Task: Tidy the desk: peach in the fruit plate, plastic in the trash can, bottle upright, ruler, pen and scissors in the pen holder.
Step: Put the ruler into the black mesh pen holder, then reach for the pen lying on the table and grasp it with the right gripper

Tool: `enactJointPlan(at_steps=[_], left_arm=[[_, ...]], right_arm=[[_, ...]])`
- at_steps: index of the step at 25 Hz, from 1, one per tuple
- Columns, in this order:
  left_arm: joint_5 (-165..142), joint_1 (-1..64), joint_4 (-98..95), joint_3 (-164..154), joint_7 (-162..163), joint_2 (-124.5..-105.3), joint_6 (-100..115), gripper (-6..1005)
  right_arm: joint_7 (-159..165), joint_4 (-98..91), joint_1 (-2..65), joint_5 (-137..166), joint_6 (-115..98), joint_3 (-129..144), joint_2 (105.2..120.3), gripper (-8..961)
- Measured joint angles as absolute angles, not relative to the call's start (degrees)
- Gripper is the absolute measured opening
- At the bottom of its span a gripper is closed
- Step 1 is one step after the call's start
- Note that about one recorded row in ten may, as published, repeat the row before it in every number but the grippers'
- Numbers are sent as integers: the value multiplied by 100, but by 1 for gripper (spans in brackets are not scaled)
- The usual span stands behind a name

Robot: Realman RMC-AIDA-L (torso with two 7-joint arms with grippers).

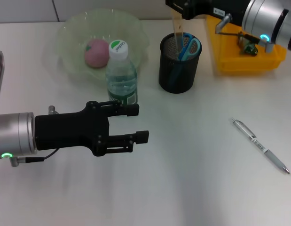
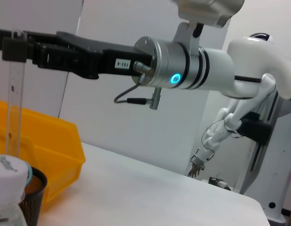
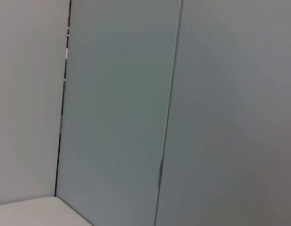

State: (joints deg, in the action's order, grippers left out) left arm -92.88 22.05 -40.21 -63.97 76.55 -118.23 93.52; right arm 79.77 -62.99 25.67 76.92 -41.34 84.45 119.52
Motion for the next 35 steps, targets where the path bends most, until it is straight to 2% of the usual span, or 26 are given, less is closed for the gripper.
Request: enactJointPlan(at_steps=[27,31,35], left_arm=[[-9040,2201,-3480,-5520,6953,-11841,9454,724],[-8635,2109,-3251,-5517,6541,-11852,9483,725],[-8512,2087,-3079,-5515,6241,-11841,9537,725]], right_arm=[[7814,-5752,2335,6770,-4415,8459,11952,477],[8871,-6082,2012,6683,-5881,7911,11846,482],[9459,-6446,1766,7078,-6698,7222,11838,487]])
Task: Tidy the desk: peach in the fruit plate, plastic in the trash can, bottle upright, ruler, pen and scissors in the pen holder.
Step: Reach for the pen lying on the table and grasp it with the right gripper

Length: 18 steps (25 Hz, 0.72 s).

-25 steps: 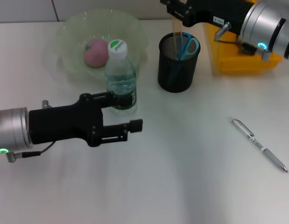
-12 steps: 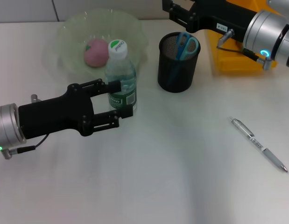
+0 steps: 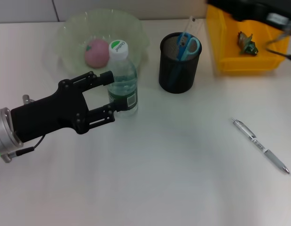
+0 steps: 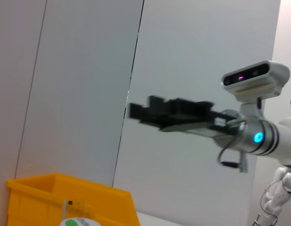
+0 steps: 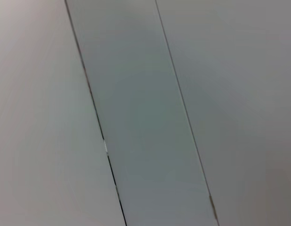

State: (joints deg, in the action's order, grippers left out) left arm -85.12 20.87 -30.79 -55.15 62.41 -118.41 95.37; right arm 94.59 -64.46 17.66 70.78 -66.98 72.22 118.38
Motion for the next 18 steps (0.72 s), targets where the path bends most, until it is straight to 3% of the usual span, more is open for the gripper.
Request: enactJointPlan(at_steps=[6,13,18], left_arm=[[-8508,2043,-3057,-5511,6170,-11830,9608,725],[-8516,2041,-3105,-5510,6023,-11822,9863,725],[-8537,2044,-3115,-5535,6026,-11820,9899,725]], right_arm=[[10838,-7554,1409,8798,-7507,6223,11901,495],[12194,-8184,1500,10300,-8517,5727,11873,504],[13297,-9104,1704,11646,-9527,5384,11896,663]])
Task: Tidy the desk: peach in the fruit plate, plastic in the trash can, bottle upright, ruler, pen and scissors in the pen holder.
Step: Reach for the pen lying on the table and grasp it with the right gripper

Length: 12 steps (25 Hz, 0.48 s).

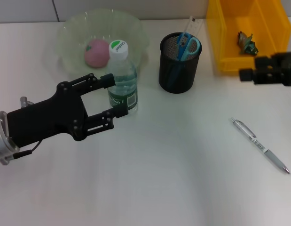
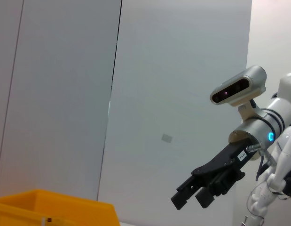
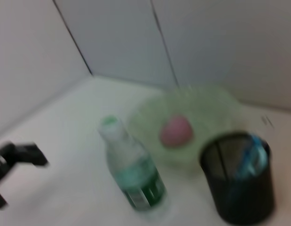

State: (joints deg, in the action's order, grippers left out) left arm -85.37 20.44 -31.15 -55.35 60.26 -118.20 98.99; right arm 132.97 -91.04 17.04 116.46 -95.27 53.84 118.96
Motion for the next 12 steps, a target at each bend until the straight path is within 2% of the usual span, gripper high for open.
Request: enactJointPlan(at_steps=[1,8,12], left_arm=[[-8537,2044,-3115,-5535,6026,-11820,9899,725],[-8626,2084,-3115,-5646,6089,-11816,9984,725],[-8629,2090,-3113,-5653,6091,-11814,9995,725]], right_arm=[[13487,-9263,1752,11863,-9659,5364,11898,695],[14472,-9533,2404,13567,-10691,5419,11902,706],[14693,-9477,2550,13984,-10717,5486,11913,705]])
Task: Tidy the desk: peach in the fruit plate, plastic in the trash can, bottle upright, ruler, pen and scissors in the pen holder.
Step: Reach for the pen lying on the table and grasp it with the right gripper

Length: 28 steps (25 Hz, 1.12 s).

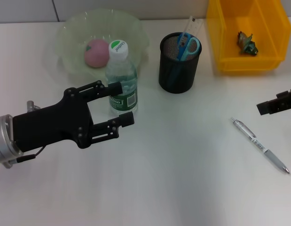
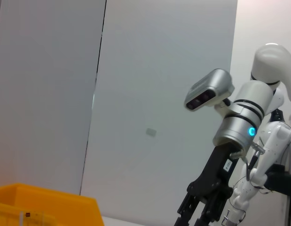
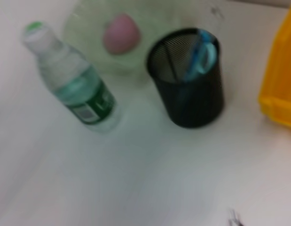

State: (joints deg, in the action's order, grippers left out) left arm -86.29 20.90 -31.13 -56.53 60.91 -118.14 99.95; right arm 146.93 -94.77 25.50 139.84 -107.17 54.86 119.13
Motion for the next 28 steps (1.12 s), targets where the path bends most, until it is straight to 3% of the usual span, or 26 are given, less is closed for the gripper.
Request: enactJointPlan(at_steps=[28], left_arm=[[-8631,2092,-3068,-5650,6081,-11830,9986,726]], right_arm=[[15116,-6595,3735,15458,-8986,6739,11924,703]])
